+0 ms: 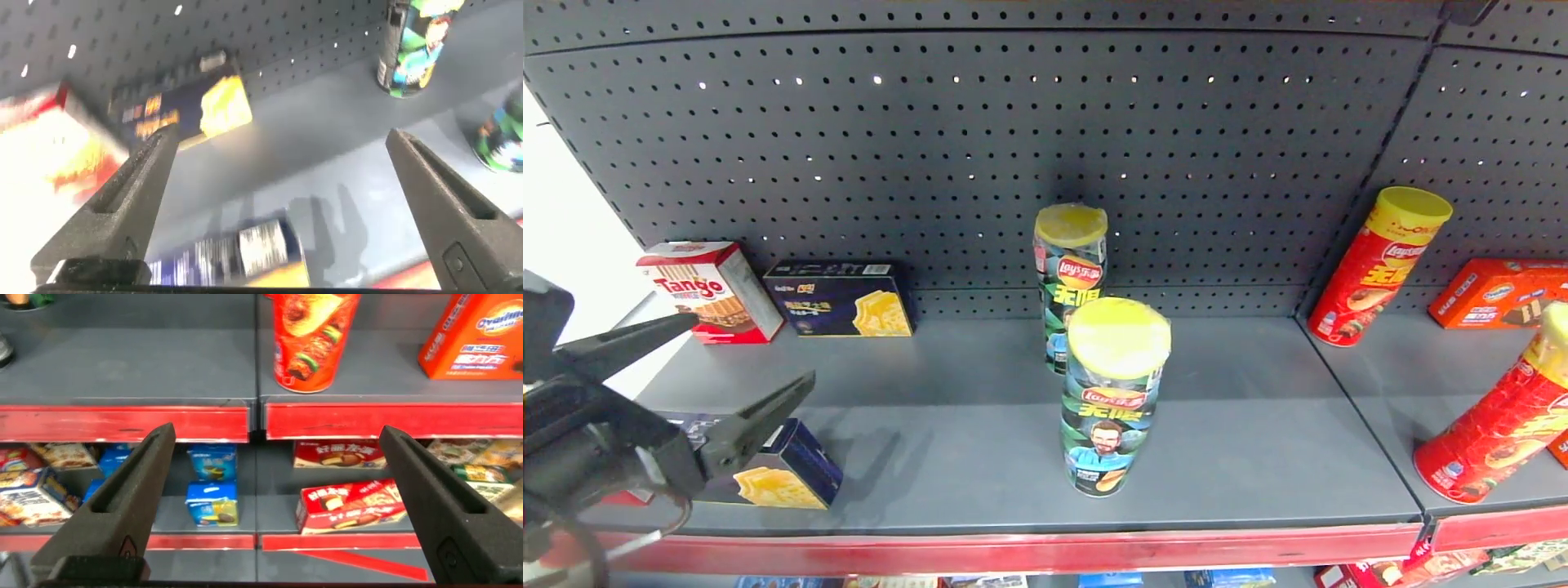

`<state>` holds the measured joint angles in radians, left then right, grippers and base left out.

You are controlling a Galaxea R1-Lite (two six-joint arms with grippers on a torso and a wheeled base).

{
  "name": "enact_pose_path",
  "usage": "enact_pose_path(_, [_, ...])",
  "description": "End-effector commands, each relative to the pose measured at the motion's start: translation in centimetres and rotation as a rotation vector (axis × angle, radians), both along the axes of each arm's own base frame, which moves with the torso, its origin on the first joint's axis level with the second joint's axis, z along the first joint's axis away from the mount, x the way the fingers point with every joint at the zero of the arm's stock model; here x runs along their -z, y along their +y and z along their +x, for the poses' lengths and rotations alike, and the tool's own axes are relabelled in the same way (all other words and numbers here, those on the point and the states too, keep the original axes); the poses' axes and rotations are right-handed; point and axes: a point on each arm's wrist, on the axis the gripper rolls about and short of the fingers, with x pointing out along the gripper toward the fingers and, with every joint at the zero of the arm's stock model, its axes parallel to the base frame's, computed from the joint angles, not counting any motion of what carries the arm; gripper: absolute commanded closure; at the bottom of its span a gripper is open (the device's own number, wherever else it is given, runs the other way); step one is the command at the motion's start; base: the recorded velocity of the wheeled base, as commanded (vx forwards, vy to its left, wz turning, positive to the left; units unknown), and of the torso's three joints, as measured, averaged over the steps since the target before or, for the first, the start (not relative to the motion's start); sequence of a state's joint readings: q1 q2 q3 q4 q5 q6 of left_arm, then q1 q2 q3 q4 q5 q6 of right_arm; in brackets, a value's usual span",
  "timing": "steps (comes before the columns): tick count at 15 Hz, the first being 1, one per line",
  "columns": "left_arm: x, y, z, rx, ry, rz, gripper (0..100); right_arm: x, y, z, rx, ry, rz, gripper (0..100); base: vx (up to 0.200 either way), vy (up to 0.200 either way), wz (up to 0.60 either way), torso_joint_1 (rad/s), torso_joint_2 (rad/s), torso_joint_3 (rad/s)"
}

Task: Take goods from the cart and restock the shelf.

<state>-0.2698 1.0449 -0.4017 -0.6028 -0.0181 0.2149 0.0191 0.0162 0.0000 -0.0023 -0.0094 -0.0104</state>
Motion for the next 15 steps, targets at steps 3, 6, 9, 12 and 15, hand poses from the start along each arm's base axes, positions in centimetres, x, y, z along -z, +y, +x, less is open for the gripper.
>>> enact_pose_path(3, [-0.4, 1.0, -2.5, -0.026, -0.069, -0.047, 0, -4.3, 0.0, -0.5, -0.036, -0.088, 0.054, 0, 0.0, 0.0, 0.0, 0.0, 0.0, 0.0])
enact_pose_path(6, [-1.0, 1.0, -2.4, -0.031, -0.086, -0.054, 0, -13.9, 0.5, 1.6, -0.26, -0.027, 0.084, 0, 0.0, 0.0, 0.0, 0.0, 0.0, 0.0])
enact_pose_path(9, [-0.9, 1.0, -2.4, -0.028, -0.08, -0.051, 0, -14.2, 1.1, 4.0, -0.489, 0.099, -0.059, 0, 0.0, 0.0, 0.0, 0.0, 0.0, 0.0])
enact_pose_path(12, [-0.9, 1.0, -2.3, -0.025, -0.08, -0.051, 0, -13.5, 2.6, 6.9, -0.701, 0.238, -0.122, 0, 0.0, 0.0, 0.0, 0.0, 0.0, 0.0])
enact_pose_path(15, [-1.0, 0.9, -2.0, -0.024, -0.075, -0.048, 0, -12.6, 5.8, 10.2, -0.773, 0.37, -0.193, 0, 0.0, 0.0, 0.0, 0.0, 0.0, 0.0])
